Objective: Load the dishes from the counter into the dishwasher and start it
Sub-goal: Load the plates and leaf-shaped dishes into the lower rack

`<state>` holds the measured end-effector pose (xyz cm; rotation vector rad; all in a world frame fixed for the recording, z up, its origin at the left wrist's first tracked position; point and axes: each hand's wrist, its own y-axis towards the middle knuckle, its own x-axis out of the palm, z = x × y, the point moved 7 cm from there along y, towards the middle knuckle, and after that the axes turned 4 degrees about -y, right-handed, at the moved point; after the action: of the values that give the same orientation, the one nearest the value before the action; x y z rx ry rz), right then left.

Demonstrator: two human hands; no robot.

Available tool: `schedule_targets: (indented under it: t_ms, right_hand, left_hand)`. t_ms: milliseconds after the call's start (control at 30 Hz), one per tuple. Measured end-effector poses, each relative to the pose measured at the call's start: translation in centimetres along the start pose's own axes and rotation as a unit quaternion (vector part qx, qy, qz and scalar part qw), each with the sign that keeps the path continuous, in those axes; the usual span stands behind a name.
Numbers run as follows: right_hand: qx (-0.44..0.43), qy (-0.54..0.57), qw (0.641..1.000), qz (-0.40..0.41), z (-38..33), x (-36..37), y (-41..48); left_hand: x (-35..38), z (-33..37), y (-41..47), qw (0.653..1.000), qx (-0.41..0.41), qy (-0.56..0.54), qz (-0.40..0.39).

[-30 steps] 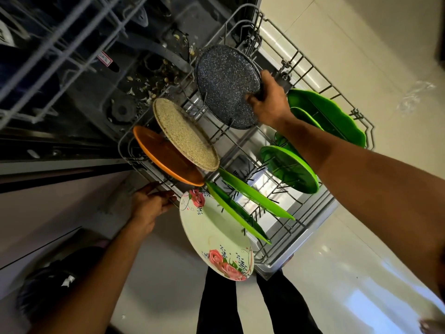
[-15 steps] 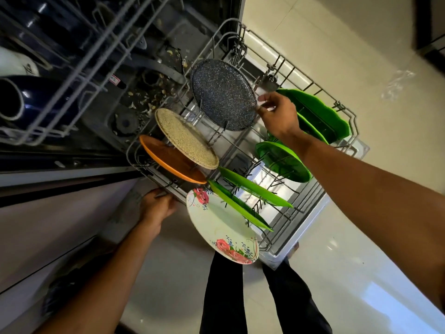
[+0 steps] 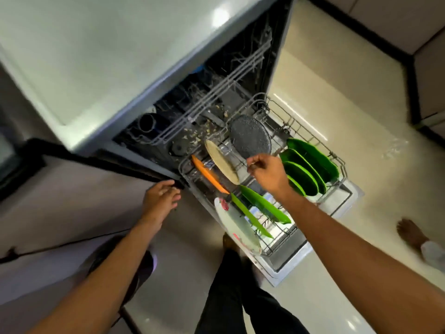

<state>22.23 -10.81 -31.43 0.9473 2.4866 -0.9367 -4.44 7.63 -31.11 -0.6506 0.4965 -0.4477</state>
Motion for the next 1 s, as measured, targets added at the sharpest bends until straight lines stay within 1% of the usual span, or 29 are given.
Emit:
schedule_targets:
  t_ms: [67,133,200,300,400,500,567,667,733,833,933,1000]
  right_hand:
    - [-0.048,-0.008,0.999,-0.016,-4.5,0.7,-3.2]
    - [-0.101,-0.015,0.994,-0.025,-9.0,1.4,-5.9]
    - [-0.165,-0.020,0.985,-0.052,-13.8,3.0,-9.0]
    - [-0.259,-0.043,0.960,-0.095,-21.1,6.1,-13.0]
    - [-0.358,-0.072,0.920,-0.144,-29.4,10.3,-17.4]
    - [-0.447,-0.097,0.874,-0.167,-37.1,14.4,-21.5]
    - [-0.483,-0.114,0.852,-0.167,-41.7,17.7,-23.2]
    - [-0.493,-0.147,0.846,-0.141,-47.0,23.6,-22.2]
    - [-0.489,-0.180,0.846,-0.116,-49.6,27.8,-20.2]
    - [-0.489,-0.228,0.841,-0.039,-53.2,31.8,-17.0]
    - [-0.498,-0.290,0.816,0.037,-57.5,35.4,-14.7]
    - [-0.494,-0.339,0.798,0.060,-59.2,37.5,-13.6]
  left_hand:
    - [-2.7,3.0,-3.5,0.999,0.040,-0.016,0.003]
    - [-5.4,6.1,-6.7,0.992,0.123,0.010,0.002]
    - [-9.2,8.2,-10.3,0.980,0.194,0.045,0.021]
    - [-15.8,10.3,-15.2,0.955,0.276,0.074,0.084]
    - [-24.0,11.6,-19.2,0.918,0.329,0.086,0.206]
    - [-32.7,11.1,-20.7,0.891,0.317,0.080,0.315]
    - [-38.7,10.1,-20.5,0.874,0.295,0.085,0.376]
    - [-45.3,9.5,-18.6,0.852,0.257,0.173,0.421]
    - [-48.6,9.0,-16.4,0.849,0.219,0.212,0.432]
    - [-51.2,9.2,-12.9,0.842,0.197,0.274,0.421]
    - [-54.0,10.2,-9.4,0.853,0.165,0.286,0.403]
    - [-54.8,10.5,-7.9,0.862,0.146,0.288,0.391]
